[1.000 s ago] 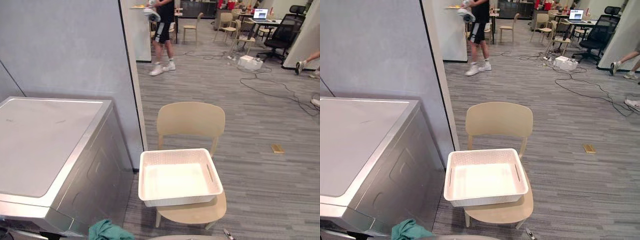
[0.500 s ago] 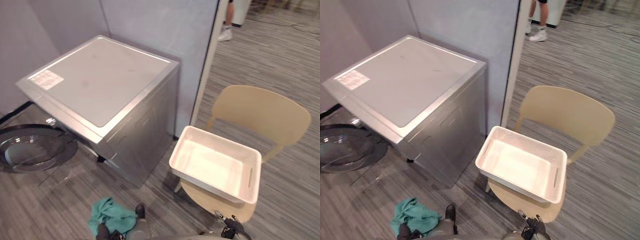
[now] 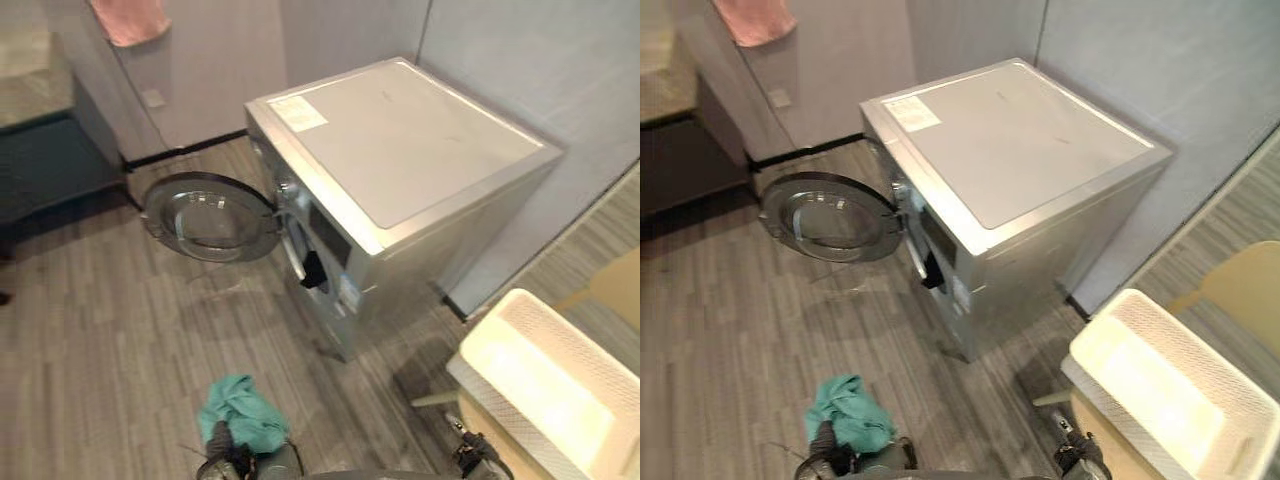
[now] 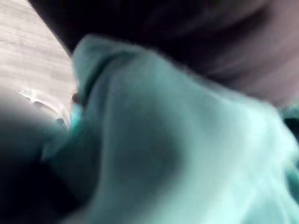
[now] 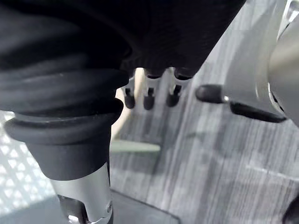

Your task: Pick up the laundry basket with both hands and put the clothes into the washing machine.

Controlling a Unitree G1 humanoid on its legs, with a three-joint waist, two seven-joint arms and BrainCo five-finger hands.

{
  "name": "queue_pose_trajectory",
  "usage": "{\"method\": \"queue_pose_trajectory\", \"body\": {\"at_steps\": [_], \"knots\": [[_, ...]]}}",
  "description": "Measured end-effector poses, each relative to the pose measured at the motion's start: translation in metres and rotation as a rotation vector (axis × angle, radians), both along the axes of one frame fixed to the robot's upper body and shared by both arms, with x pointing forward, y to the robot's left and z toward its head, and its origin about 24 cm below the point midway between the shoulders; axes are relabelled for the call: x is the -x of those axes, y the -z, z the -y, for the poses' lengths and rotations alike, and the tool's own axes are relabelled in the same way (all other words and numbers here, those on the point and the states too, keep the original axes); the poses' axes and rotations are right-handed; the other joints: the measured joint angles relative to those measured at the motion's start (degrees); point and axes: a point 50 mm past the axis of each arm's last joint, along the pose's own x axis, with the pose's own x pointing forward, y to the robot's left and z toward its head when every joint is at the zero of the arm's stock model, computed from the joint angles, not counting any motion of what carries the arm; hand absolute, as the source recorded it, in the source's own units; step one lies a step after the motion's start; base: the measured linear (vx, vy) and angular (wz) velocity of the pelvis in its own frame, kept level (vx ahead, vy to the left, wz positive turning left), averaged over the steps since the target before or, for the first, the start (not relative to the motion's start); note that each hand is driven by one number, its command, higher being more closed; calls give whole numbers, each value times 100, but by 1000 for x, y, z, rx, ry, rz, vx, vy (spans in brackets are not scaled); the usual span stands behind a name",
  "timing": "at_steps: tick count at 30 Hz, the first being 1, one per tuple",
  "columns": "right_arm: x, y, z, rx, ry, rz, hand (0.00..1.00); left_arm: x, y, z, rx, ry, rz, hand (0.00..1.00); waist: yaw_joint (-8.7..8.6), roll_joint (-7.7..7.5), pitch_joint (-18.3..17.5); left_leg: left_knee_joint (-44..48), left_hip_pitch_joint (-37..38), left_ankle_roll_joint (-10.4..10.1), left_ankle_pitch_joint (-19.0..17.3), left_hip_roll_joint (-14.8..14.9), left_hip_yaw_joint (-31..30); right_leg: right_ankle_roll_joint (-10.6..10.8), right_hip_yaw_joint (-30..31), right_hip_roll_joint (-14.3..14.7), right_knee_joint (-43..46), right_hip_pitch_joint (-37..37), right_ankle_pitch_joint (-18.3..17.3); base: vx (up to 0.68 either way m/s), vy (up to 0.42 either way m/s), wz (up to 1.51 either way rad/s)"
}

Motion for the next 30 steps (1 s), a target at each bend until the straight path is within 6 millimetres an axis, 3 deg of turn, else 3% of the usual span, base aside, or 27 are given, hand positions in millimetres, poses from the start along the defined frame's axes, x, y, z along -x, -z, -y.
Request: {"method": "queue_pose_trajectory", "body": {"at_steps": [1, 2, 3, 4, 5, 8, 12, 14, 15, 16, 17, 18, 19, 20, 21, 23, 25, 26, 27, 28, 30], "knots": [[5, 1, 0, -3, 12, -10, 0, 0, 0, 2, -2, 21, 1, 100, -8, 53, -21, -21, 102, 52, -37, -119, -102, -371, 319, -139, 245, -73, 147, 46, 272, 86], [10, 0, 4, 15, 18, -8, 0, 1, 0, 5, -3, 33, 1, 100, 8, 195, -58, -101, 250, 185, -95, -273, -289, -1014, 1264, -229, 689, -382, 587, 100, 240, 59], [10, -1, 4, 21, 26, 7, 0, 3, 0, 6, 0, 30, 1, 100, -22, 233, -62, -122, 325, 251, -134, -280, -345, -927, 1850, -104, 926, -545, 439, 146, 283, 57], [7, -1, -1, 7, 23, 30, 0, 5, -1, -4, -23, 11, -4, 100, -22, 291, -69, -168, 458, 328, -168, -277, -494, -496, 2746, 350, 1479, -890, -353, 118, 243, 58], [6, 0, -10, -17, 29, 40, 0, 6, -2, -14, -44, -1, -1, 100, -30, 165, -30, -329, 604, 389, -139, -356, -626, -390, 3187, 800, 2041, -1224, -984, 144, 230, 66], [8, 3, -29, -79, 49, 55, 0, 9, -2, -18, -42, -30, -12, 100, -120, -309, 24, -581, 942, 463, -172, -584, -862, -258, 3335, 1634, 2722, -2014, -1752, 137, 95, 63], [21, 5, -28, -80, 74, 37, 0, 2, -1, -10, -3, -49, 1, 100, -178, -294, 40, -865, 1294, 488, -277, -654, -1128, -237, 3176, 2267, 1904, -2710, -1754, 221, -13, 49], [33, 7, -29, -94, 112, 6, 0, -10, -2, 5, 38, -43, 33, 100, -333, -295, 25, -968, 1459, 429, -359, -723, -1579, -398, 3368, 2463, 843, -2618, -1616, 359, -135, 117], [37, 8, -30, -96, 111, -5, 0, -12, -2, 13, 62, -43, 39, 100, -400, -316, -9, -951, 1525, 391, -464, -777, -1813, -616, 3580, 2495, 487, -2515, -1475, 439, -190, 116], [41, 9, -32, -104, 116, -15, 0, -14, -2, 17, 75, -39, 44, 100, -458, -358, -57, -889, 1581, 331, -587, -813, -1961, -651, 3607, 2457, 246, -2364, -1280, 565, -247, 109], [45, 9, -31, -103, 135, -21, 0, -13, -1, 21, 97, -15, 37, 100, -474, -240, -141, -737, 1708, 184, -741, -656, -2084, -679, 3401, 2533, 289, -2168, -1111, 522, -199, 82], [46, 9, -25, -85, 138, -25, 0, -12, -1, 22, 99, -7, 38, 100, -468, -56, -308, -329, 1610, 74, -818, -500, -2020, -771, 3276, 2696, 262, -2063, -1271, 520, -187, 52], [48, 9, -22, -76, 137, -44, 0, -13, -2, 22, 97, -8, 46, 100, -462, -8, -323, 36, 1487, 58, -826, -415, -1932, -803, 3206, 2756, 218, -1964, -1316, 534, -167, 32], [60, 10, -20, -74, 152, -80, 0, -16, -6, 18, 93, -26, 73, 100, -449, 67, -288, 972, 1162, -146, -712, -257, -1845, -871, 3140, 2916, 23, -1682, -1372, 502, -149, 12], [70, 11, -20, -77, 160, -110, 0, -14, -6, 14, 91, -61, 83, 100, -449, 90, -262, 2106, 766, -716, -380, -73, -1781, -918, 3145, 3062, -162, -1375, -1388, 482, -132, -5], [74, 11, -14, -52, 136, -155, 0, -11, -6, 11, 93, -77, 74, 100, -452, 158, -158, 3584, 263, -1077, -164, 51, -1531, -950, 3368, 3110, -379, -1010, -1367, 379, -7, -62], [80, 11, -15, -43, 144, -185, 0, -7, -7, 2, 74, -115, 80, 100, -439, 137, -99, 4165, -48, -831, -171, 418, -1174, -946, 3608, 3149, -612, -659, -1366, 279, 98, -81], [82, 11, -14, -31, 154, -205, 0, -3, -7, -4, 61, -140, 76, 100, -417, 35, -54, 4053, -192, -608, -277, 664, -1020, -909, 3822, 3150, -758, -492, -1373, 94, 80, -69], [83, 11, -13, -25, 157, -211, 0, 0, -6, -6, 57, -151, 69, 100, -407, 28, -52, 3873, -262, -486, -344, 781, -982, -884, 3921, 3134, -834, -466, -1385, 110, 200, -92], [83, 10, -10, -13, 159, -211, 0, 8, -4, -9, 53, -171, 44, 100, -382, -25, -39, 3262, -363, -250, -475, 937, -993, -802, 4159, 3047, -894, -416, -1408, 144, 263, -95], [83, 8, -1, 10, 162, -210, 0, 21, 0, -16, 45, -232, 7, 100, -343, -99, -42, 1831, -307, -200, -504, 1058, -1265, -633, 4508, 2869, -877, -400, -1463, 190, 393, -102]]}}
